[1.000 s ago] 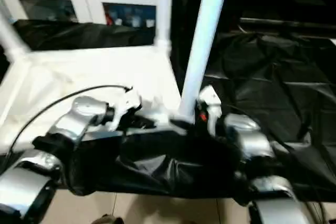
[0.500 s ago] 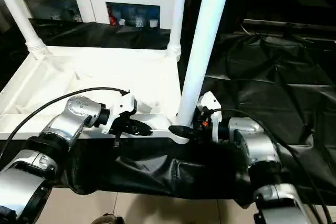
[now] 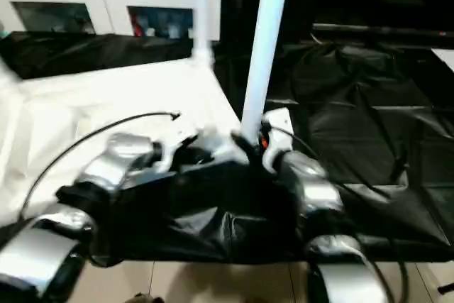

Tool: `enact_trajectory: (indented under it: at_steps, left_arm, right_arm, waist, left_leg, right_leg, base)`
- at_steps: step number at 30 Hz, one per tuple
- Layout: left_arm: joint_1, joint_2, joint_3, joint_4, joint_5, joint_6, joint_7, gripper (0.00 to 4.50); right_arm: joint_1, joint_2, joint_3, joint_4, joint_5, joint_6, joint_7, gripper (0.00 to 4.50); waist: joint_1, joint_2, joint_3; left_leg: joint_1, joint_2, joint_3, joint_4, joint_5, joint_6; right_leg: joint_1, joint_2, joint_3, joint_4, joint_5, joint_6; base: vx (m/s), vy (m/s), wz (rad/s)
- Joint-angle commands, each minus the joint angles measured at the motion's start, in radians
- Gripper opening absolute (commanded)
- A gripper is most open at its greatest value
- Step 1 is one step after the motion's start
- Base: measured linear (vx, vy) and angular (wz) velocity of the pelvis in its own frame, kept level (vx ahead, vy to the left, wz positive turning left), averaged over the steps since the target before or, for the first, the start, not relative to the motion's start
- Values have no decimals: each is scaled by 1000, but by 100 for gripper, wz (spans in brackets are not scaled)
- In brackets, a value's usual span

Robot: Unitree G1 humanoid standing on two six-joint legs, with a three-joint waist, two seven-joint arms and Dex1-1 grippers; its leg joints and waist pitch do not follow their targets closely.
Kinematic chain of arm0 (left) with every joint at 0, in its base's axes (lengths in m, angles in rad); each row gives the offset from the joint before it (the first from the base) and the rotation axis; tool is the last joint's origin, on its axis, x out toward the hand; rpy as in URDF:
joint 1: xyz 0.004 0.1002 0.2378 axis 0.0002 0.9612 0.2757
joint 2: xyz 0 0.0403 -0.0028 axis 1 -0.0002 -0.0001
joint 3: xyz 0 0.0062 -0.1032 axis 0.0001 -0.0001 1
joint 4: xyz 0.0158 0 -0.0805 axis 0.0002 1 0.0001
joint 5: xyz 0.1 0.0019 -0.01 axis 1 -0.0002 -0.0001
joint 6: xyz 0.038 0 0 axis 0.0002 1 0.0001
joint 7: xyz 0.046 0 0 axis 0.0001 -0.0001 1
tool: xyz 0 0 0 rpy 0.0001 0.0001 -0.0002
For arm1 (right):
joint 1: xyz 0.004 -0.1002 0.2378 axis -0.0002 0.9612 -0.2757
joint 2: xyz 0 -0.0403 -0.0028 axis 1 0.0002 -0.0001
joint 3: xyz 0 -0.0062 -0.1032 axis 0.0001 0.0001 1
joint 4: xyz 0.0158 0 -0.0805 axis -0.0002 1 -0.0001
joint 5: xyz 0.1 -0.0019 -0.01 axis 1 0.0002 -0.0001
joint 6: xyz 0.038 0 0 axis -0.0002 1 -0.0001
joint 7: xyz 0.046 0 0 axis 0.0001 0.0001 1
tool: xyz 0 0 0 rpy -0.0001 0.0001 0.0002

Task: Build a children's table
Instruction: Rotate leg to tighten

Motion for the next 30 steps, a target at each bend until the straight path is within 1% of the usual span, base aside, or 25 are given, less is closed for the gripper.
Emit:
enact_trajectory:
  at_steps: [1, 2, 3, 4, 5, 6, 7, 9, 10, 11, 12, 13, 14, 15, 17, 18, 19, 21, 22, 23, 24, 25, 26, 27, 30]
  left_arm:
    - [-31, -92, -31, -55, -28, -6, -1, 0]
    - [-32, -96, -31, -57, -28, -4, 3, 0]
    - [-33, -95, -31, -57, -26, -6, 2, 0]
    - [-33, -95, -31, -57, -26, -6, 2, 0]
    - [-33, -94, -31, -56, -24, -7, 3, 0]
    - [-31, -81, -34, -57, -21, -15, -10, 0]
    - [-31, -81, -34, -57, -21, -15, -10, 0]
    - [-26, -60, -36, -66, -29, -22, -49, 0]
    - [-24, -51, -38, -67, -31, -26, -67, 0]
    - [-21, -42, -40, -69, -33, -31, -86, 0]
    - [-16, -31, -44, -75, -38, -38, -115, 0]
    - [-16, -31, -44, -75, -38, -38, -115, 0]
    - [-12, -25, -46, -80, -40, -42, -132, 0]
    - [-6, 3, -51, -85, -50, -54, -199, 0]
    - [-3, 21, -54, -86, -54, -63, -238, 0]
    - [-3, 26, -55, -85, -55, -69, -249, 0]
    - [-1, 35, -56, -86, -58, -73, -274, 0]
    - [5, 55, -61, -89, -62, -85, -325, 0]
    - [6, 58, -62, -89, -62, -87, -331, 0]
    - [6, 64, -62, -87, -63, -90, -339, 0]
    - [4, 78, -61, -78, -62, -96, -357, 0]
    - [4, 79, -61, -77, -62, -96, -358, 0]
    - [2, 84, -60, -66, -60, -103, -362, 0]
    - [-1, 89, -59, -57, -60, -110, -367, 0]
    - [-8, 104, -53, -43, -63, -120, -385, 0]
  right_arm:
    - [-12, 64, 43, 75, -42, 5, -47, 270]
    - [-20, 73, 47, 87, -45, -7, -53, 270]
    - [-31, 87, 38, 95, -28, -10, -24, 305]
    - [-31, 87, 38, 95, -28, -10, -24, 340]
    - [-33, 89, 33, 94, -20, -8, -12, 340]
    - [-41, 84, 30, 79, 4, 0, 57, 346]
    - [-41, 84, 30, 79, 4, 0, 57, 346]
    - [-44, 51, 61, 62, -9, -13, 126, 376]
    - [-42, 35, 72, 56, -14, -22, 158, 376]
    - [-36, 17, 85, 41, -15, -29, 204, 376]
    - [-27, -3, 101, 24, -15, -35, 260, 376]
    - [-27, -3, 101, 24, -15, -35, 260, 376]
    - [-23, -15, 110, 19, -15, -43, 296, 376]
    - [4, -73, 140, -25, -9, -37, 430, 376]
    - [24, -108, 155, -56, -1, -24, 508, 376]
    - [29, -117, 156, -63, 1, -18, 533, 376]
    - [44, -135, 164, -83, 7, -7, 576, 376]
    - [72, -170, 183, -119, 17, 10, 656, 376]
    - [76, -175, 186, -125, 18, 13, 667, 376]
    - [85, -185, 192, -139, 22, 24, 688, 376]
    - [112, -211, 207, -183, 35, 53, 740, 376]
    - [114, -212, 208, -186, 35, 55, 743, 376]
    - [123, -220, 212, -202, 42, 70, 758, 376]
    - [131, -227, 216, -216, 49, 85, 772, 376]
    - [152, -239, 222, -250, 53, 114, 807, 345]
  waist:
    - [-2, -3, -69]
    - [-2, -1, -69]
    - [-3, -1, -69]
    - [-3, -2, -70]
    - [-3, -2, -70]
    - [-2, -8, -70]
    - [0, -6, -70]
    - [1, -5, -70]
    - [3, 2, -71]
    - [2, 1, -71]
    - [4, 1, -73]
    - [3, 1, -73]
    - [3, 0, -73]
    - [9, 5, -73]
    - [17, 3, -74]
    - [23, 3, -73]
    - [24, 0, -73]
    - [30, 2, -70]
    - [34, 2, -69]
    - [34, 2, -68]
    - [34, 6, -67]
    - [37, 3, -67]
    - [40, -3, -66]
    - [43, -1, -67]
    - [49, 0, -67]
  left_leg:
    - [24, 23, -16, -71, -241, 9]
    - [24, 23, -16, -70, -239, 12]
    - [24, 23, -16, -70, -236, 18]
    - [23, 22, -15, -68, -232, 28]
    - [23, 22, -15, -69, -228, 32]
    - [22, 22, -14, -68, -224, 41]
    - [22, 23, -14, -67, -222, 50]
    - [22, 23, -14, -67, -220, 55]
    - [22, 24, -15, -66, -215, 57]
    - [22, 24, -14, -66, -213, 59]
    - [22, 24, -14, -64, -204, 64]
    - [19, 24, -13, -62, -191, 71]
    - [19, 24, -13, -62, -185, 74]
    - [22, 25, -11, -60, -183, 82]
    - [22, 28, -10, -58, -178, 89]
    - [22, 30, -9, -58, -176, 97]
    - [23, 31, -8, -58, -181, 97]
    - [25, 31, -9, -61, -209, 87]
    - [27, 33, -10, -63, -228, 77]
    - [27, 34, -10, -64, -236, 72]
    - [28, 33, -11, -66, -250, 59]
    - [29, 33, -12, -67, -262, 52]
    - [29, 34, -11, -68, -266, 48]
    - [29, 34, -12, -68, -264, 46]
    - [29, 34, -12, -69, -255, 39]
  right_leg:
    - [35, -43, 27, -77, -183, -220]
    - [36, -43, 27, -77, -176, -223]
    - [38, -43, 26, -76, -162, -227]
    - [40, -42, 27, -75, -145, -230]
    - [41, -41, 26, -75, -138, -232]
    - [42, -41, 26, -74, -126, -235]
    - [43, -43, 26, -73, -124, -238]
    - [44, -43, 25, -73, -123, -240]
    - [45, -44, 26, -72, -113, -245]
    - [45, -44, 26, -72, -107, -248]
    - [47, -43, 25, -69, -81, -256]
    - [48, -42, 25, -64, -51, -265]
    - [48, -42, 25, -64, -41, -269]
    - [49, -40, 23, -64, -27, -276]
    - [52, -39, 21, -61, -12, -278]
    - [49, -40, 21, -59, -8, -284]
    - [48, -40, 22, -59, -13, -286]
    - [45, -41, 22, -64, -66, -283]
    - [44, -42, 22, -67, -97, -275]
    - [43, -42, 23, -68, -109, -273]
    - [42, -41, 23, -70, -128, -268]
    - [43, -41, 23, -72, -146, -259]
    - [41, -43, 25, -72, -158, -256]
    - [41, -45, 25, -72, -164, -254]
    - [39, -46, 25, -73, -171, -244]
  base:
    - [0, 0, 0]
    - [0, 0, 0]
    - [0, 0, 0]
    - [0, 0, 0]
    - [0, 0, 0]
    - [0, 0, 0]
    - [0, 0, 0]
    - [0, 0, 0]
    - [0, 0, 0]
    - [0, 0, 0]
    - [0, 0, 0]
    - [0, 0, 0]
    - [0, 0, 0]
    - [0, 0, 0]
    - [0, 0, 0]
    - [0, 0, 0]
    - [0, 0, 0]
    - [0, 0, 0]
    - [0, 0, 0]
    - [0, 0, 0]
    - [0, 0, 0]
    - [0, 0, 0]
    - [0, 0, 0]
    - [0, 0, 0]
    - [0, 0, 0]
